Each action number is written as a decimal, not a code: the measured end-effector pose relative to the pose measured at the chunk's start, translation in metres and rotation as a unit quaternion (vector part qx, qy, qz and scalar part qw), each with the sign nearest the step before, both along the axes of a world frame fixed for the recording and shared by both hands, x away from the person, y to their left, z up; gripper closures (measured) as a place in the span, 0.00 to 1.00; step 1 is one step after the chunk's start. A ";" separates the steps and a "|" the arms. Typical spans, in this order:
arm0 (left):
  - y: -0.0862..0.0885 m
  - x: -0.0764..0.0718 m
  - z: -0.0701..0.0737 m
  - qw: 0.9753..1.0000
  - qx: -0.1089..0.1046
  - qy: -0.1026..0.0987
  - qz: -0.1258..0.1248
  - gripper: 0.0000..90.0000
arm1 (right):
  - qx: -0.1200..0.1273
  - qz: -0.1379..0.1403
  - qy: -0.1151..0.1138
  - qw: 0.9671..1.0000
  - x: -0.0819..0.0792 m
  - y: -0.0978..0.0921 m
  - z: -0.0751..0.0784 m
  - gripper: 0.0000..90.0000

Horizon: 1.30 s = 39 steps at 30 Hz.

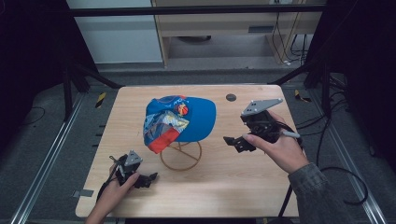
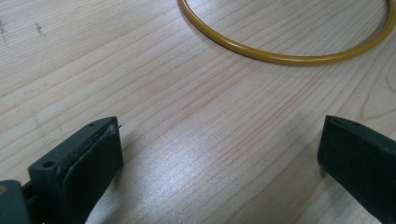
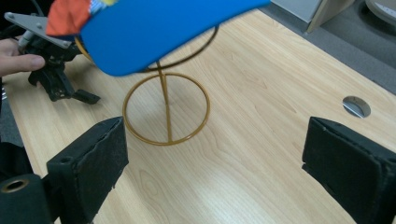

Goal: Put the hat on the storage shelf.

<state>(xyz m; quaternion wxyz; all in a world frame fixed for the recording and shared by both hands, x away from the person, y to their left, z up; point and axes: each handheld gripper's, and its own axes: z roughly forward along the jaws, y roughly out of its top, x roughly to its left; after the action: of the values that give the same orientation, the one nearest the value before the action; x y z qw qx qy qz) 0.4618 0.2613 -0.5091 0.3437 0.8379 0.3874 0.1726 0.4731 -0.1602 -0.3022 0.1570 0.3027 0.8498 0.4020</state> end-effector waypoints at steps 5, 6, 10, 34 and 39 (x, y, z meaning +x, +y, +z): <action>0.000 0.000 0.000 1.000 0.000 0.000 0.000 0.00 | 0.002 -0.007 0.005 1.000 0.000 -0.007 -0.012 0.10; 0.000 0.000 0.000 1.000 0.000 0.000 0.000 0.00 | 0.002 -0.008 0.006 1.000 0.000 -0.009 -0.015 0.10; 0.000 0.000 0.000 1.000 0.000 0.000 0.000 0.00 | -0.009 -0.019 0.005 1.000 -0.001 -0.012 -0.026 0.16; 0.000 0.000 0.000 1.000 0.001 0.000 0.001 0.00 | -0.041 -0.053 0.009 0.998 0.001 -0.036 -0.097 0.14; 0.000 0.000 0.000 1.000 0.001 0.000 0.001 0.00 | -0.043 -0.059 0.018 0.997 0.003 -0.039 -0.117 0.15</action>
<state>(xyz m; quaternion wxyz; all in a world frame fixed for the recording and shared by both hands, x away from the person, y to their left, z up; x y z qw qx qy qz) 0.4618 0.2613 -0.5090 0.3430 0.8379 0.3875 0.1735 0.4759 -0.1996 -0.4188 0.1776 0.3528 0.8495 0.3497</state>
